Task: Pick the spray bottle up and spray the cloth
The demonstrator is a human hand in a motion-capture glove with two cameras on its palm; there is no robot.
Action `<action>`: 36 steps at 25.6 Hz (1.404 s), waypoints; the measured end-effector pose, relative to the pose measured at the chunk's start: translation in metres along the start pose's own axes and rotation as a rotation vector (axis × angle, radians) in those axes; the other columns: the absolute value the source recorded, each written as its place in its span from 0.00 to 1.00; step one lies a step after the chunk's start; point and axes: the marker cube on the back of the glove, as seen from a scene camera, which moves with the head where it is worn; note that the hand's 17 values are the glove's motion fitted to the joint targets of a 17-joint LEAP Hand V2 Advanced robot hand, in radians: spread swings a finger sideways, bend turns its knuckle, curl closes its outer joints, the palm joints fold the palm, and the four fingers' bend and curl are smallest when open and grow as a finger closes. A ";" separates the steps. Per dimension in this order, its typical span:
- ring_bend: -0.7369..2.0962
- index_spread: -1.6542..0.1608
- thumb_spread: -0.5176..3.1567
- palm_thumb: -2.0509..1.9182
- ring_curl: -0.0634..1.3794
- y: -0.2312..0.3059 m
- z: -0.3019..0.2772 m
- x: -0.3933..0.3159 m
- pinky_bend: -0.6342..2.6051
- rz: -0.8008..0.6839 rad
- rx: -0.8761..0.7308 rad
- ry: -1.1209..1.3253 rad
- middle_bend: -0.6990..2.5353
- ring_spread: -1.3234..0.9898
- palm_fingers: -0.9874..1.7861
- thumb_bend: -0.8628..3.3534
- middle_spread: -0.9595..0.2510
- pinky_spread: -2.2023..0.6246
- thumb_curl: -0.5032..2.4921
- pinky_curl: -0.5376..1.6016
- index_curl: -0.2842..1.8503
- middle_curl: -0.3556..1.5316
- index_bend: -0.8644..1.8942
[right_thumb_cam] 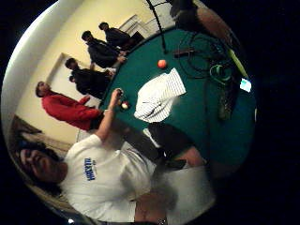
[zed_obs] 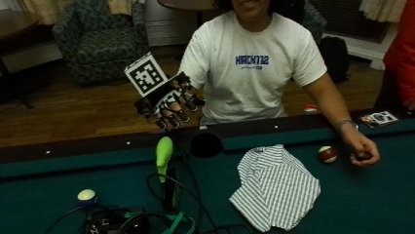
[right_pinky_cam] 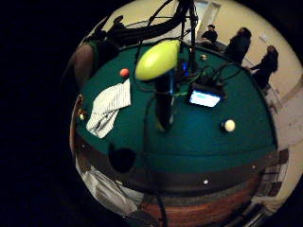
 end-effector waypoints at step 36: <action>0.55 0.73 0.24 0.79 0.41 0.004 0.094 0.126 0.42 0.554 0.495 -0.739 0.39 0.47 0.87 0.23 0.59 0.74 0.36 0.50 0.32 0.48 0.52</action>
